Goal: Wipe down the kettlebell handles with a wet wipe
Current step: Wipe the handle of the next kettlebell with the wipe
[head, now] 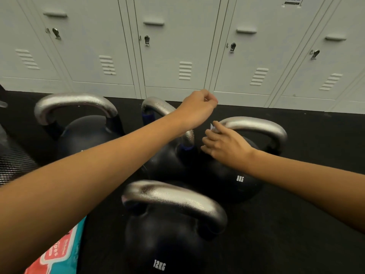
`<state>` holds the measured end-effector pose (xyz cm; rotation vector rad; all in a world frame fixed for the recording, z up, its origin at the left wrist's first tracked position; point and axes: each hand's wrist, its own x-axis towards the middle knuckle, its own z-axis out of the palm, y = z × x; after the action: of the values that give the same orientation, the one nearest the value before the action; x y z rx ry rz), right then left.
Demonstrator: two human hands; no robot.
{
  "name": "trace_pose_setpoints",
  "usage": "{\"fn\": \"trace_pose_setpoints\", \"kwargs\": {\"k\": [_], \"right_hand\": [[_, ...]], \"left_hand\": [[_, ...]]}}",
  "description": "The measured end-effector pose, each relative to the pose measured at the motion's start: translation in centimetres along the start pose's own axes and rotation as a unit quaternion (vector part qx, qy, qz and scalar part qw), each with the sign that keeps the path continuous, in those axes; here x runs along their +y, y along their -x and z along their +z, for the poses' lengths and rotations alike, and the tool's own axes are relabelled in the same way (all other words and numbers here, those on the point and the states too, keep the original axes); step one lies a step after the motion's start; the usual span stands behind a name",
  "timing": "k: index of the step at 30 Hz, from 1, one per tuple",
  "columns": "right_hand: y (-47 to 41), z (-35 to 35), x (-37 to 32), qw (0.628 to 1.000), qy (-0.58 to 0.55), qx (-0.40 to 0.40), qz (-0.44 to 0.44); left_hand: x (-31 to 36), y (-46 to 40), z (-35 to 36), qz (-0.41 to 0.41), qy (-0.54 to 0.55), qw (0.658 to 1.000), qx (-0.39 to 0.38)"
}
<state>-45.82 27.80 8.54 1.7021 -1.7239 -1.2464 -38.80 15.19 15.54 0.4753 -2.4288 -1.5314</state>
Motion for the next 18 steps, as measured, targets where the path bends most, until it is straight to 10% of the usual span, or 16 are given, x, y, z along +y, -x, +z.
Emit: {"fn": "trace_pose_setpoints", "kwargs": {"k": [9,18], "right_hand": [[5.1,4.0,1.6,0.972,-0.009,0.217,0.089],[9.2,4.8,1.9,0.901,-0.273,0.243,0.234]], "left_hand": [[0.5,0.2,2.6,0.010,-0.091,0.992,-0.092],[-0.2,0.0,3.5,0.025,-0.092,0.992,-0.083]]}}
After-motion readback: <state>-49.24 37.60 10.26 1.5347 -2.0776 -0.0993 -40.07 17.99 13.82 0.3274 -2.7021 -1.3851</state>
